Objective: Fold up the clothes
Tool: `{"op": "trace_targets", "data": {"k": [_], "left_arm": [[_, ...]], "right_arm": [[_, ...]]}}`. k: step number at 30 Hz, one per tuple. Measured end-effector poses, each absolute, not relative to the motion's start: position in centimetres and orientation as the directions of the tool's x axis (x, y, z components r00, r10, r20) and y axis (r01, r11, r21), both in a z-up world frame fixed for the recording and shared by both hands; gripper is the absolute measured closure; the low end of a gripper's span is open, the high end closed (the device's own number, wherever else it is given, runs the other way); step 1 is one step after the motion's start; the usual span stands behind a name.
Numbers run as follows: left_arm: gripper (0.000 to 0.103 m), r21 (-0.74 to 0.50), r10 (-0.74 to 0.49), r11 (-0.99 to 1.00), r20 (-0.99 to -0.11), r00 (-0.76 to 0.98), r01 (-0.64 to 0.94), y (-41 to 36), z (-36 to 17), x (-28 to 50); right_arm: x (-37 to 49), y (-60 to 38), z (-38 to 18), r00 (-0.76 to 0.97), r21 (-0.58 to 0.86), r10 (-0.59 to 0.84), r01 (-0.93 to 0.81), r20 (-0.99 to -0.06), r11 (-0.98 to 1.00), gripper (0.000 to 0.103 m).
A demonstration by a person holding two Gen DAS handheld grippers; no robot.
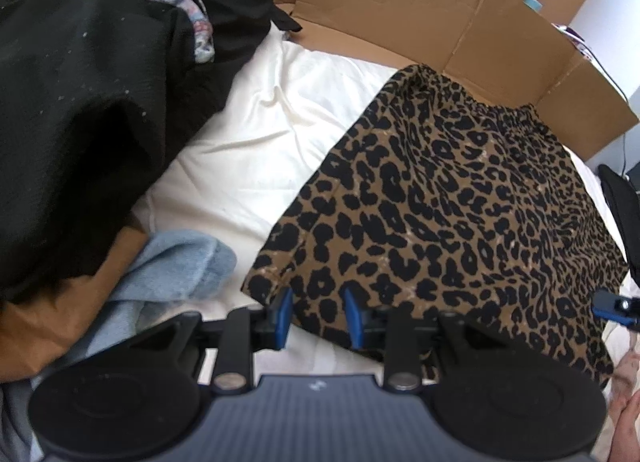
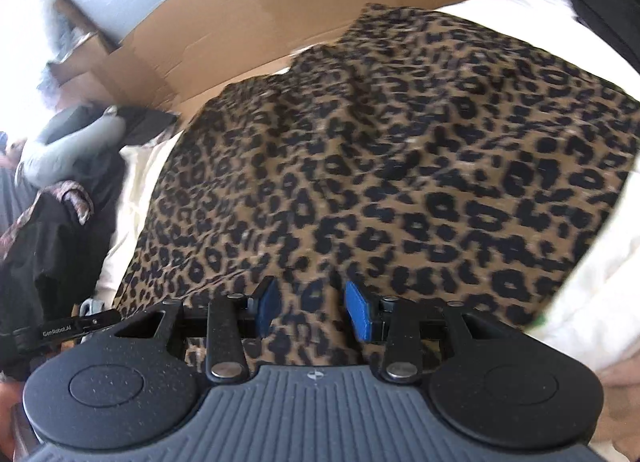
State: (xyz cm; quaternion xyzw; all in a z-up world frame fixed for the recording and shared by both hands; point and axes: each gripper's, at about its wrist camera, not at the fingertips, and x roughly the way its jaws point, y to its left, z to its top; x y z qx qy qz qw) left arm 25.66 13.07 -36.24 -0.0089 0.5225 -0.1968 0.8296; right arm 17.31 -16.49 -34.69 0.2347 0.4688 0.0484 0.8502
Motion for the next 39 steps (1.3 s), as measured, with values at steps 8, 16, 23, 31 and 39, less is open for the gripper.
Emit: {"op": "trace_targets", "data": {"k": [8, 16, 23, 31, 39], "left_arm": [[0.074, -0.247, -0.354, 0.925, -0.834, 0.424, 0.287, 14.6, -36.0, 26.6], [0.074, -0.207, -0.324, 0.931, -0.848, 0.418, 0.3, 14.8, -37.4, 28.0], [0.073, -0.211, -0.318, 0.931, -0.868, 0.381, 0.296, 15.2, -38.7, 28.2], [0.071, -0.217, -0.317, 0.93, -0.881, 0.351, 0.297, 15.6, -39.8, 28.0], [0.091, -0.232, -0.325, 0.934, -0.868, 0.376, 0.272, 15.7, -39.7, 27.8]], "right_arm": [[19.1, -12.9, -34.9, 0.531, 0.415, 0.333, 0.039, -0.779, 0.909, 0.058], [20.9, -10.3, -35.4, 0.506, 0.409, 0.362, -0.02, -0.783, 0.912, 0.058], [22.6, -9.2, -36.6, 0.473, 0.414, 0.386, -0.048, -0.792, 0.909, 0.058], [23.4, -9.6, -38.8, 0.428, 0.376, 0.351, -0.028, -0.833, 0.926, 0.058], [23.4, -9.8, -38.9, 0.421, 0.35, 0.328, -0.027, -0.845, 0.936, 0.057]]}}
